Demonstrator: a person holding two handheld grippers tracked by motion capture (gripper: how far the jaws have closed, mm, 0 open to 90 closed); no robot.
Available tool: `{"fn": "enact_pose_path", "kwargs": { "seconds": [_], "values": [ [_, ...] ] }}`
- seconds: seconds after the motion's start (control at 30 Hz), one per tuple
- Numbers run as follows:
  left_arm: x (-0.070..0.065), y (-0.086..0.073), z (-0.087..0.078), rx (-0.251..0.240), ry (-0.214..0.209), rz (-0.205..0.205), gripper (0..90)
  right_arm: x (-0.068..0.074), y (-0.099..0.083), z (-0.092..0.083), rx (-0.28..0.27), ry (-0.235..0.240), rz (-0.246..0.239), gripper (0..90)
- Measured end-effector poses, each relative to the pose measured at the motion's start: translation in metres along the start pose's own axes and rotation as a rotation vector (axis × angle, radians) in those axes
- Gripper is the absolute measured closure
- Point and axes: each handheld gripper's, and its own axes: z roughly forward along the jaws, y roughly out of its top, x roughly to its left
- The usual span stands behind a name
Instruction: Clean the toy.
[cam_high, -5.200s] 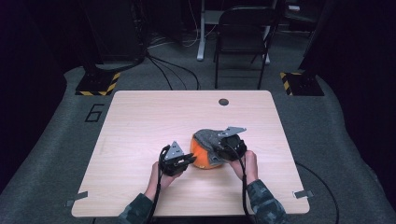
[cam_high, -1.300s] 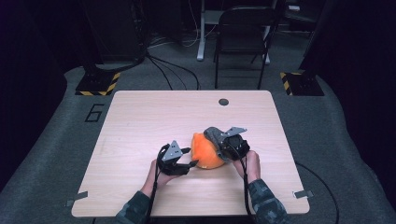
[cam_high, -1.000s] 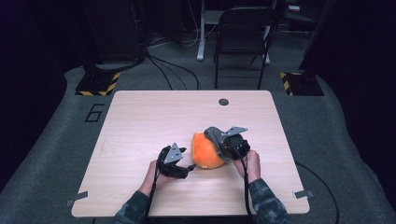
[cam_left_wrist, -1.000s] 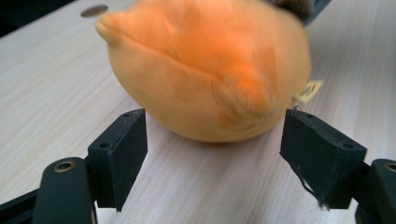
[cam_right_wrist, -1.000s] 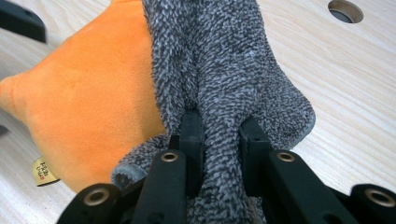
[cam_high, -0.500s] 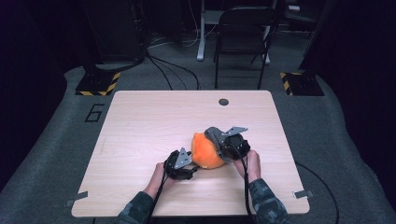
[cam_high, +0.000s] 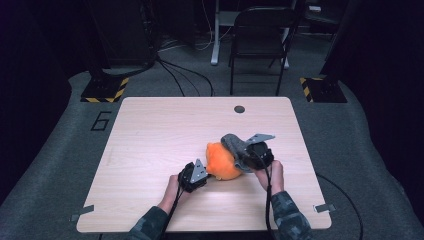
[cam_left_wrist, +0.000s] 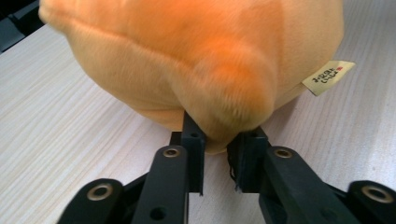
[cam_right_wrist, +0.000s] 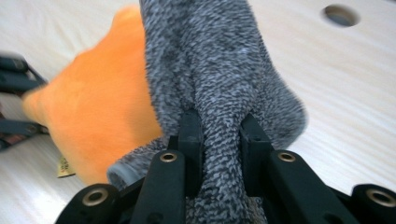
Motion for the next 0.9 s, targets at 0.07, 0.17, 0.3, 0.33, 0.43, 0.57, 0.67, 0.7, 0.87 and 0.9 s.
{"fn": "enact_pose_path", "kwargs": {
  "seconds": [0.07, 0.17, 0.3, 0.33, 0.43, 0.57, 0.67, 0.7, 0.87, 0.9],
  "values": [
    [0.0, 0.0, -0.001, 0.001, -0.001, 0.001, 79.4, -0.01, 0.0, -0.02, -0.029, -0.048, -0.001, 75.1],
    [0.0, 0.0, -0.001, 0.001, 0.003, 0.007, 80.5, -0.017, -0.003, -0.033, -0.045, -0.083, 0.019, 75.2],
    [-0.001, -0.001, -0.001, 0.0, 0.005, 0.009, 81.7, -0.026, -0.033, -0.05, -0.002, -0.173, 0.016, 75.1],
    [-0.001, 0.0, -0.001, 0.0, 0.005, 0.009, 82.0, -0.032, -0.044, -0.05, 0.024, -0.186, 0.032, 75.1],
    [-0.001, -0.001, -0.001, -0.007, 0.006, 0.009, 82.4, -0.044, -0.062, -0.051, 0.066, -0.197, 0.073, 74.9],
    [-0.001, -0.001, -0.002, -0.018, 0.009, 0.01, 83.3, -0.055, -0.068, -0.046, 0.077, -0.198, 0.118, 74.8],
    [-0.001, -0.001, -0.003, -0.038, 0.007, -0.001, 84.1, -0.056, -0.069, -0.041, 0.087, -0.196, 0.111, 74.7],
    [0.0, -0.001, -0.004, -0.056, 0.007, -0.013, 84.6, -0.056, -0.07, -0.039, 0.096, -0.204, 0.116, 74.7],
    [0.002, 0.002, -0.006, -0.089, -0.008, -0.066, 85.0, -0.062, -0.071, -0.041, 0.093, -0.208, 0.132, 74.7],
    [0.003, 0.004, -0.008, -0.1, -0.016, -0.086, 85.0, -0.063, -0.072, -0.041, 0.092, -0.211, 0.138, 74.7]
  ]
}}
